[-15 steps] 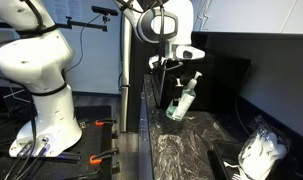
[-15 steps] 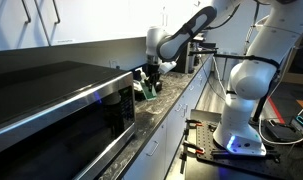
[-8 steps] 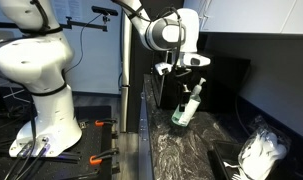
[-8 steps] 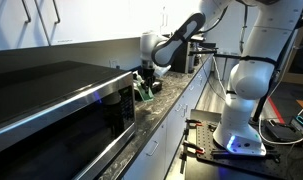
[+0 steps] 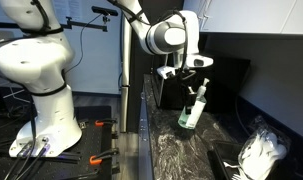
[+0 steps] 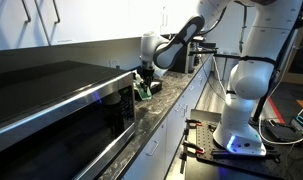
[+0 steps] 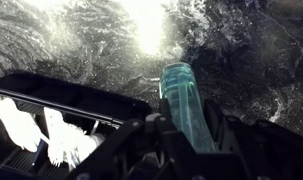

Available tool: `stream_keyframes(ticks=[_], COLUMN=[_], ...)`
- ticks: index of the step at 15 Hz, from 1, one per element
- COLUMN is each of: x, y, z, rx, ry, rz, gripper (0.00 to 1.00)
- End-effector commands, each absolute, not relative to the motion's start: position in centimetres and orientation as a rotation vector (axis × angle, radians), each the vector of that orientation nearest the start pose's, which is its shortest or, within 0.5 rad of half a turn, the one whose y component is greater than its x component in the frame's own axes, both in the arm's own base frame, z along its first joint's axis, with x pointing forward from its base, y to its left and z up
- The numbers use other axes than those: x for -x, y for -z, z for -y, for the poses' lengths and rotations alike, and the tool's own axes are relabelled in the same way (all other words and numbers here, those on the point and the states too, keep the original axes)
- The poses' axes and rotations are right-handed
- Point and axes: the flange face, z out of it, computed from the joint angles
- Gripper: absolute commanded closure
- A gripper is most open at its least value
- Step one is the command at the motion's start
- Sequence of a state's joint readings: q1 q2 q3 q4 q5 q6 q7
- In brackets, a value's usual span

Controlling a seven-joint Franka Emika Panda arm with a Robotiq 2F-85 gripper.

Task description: Put the hand sanitizer over the counter

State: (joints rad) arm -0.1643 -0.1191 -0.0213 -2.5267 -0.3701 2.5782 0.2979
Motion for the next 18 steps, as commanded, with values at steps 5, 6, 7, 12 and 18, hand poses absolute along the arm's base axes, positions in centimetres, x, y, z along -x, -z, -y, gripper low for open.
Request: stream_keyframes(ticks=[5, 6, 7, 12, 18], x=[-47.5, -47.7, -47.8, -48.4, -48.2], y=[-30.4, -29.9, -29.2, -27.0, -25.5], z=[9.3, 9.3, 9.2, 8.8, 8.8], rx=[3.315, 3.313, 3.305, 3.241, 3.149], ry=[0.535, 0.562, 0.598, 0.686, 0.631], rz=[-0.160, -0.129, -0.112, -0.263, -0.654], gripper=[0.86, 0.86, 0.86, 0.86, 0.86])
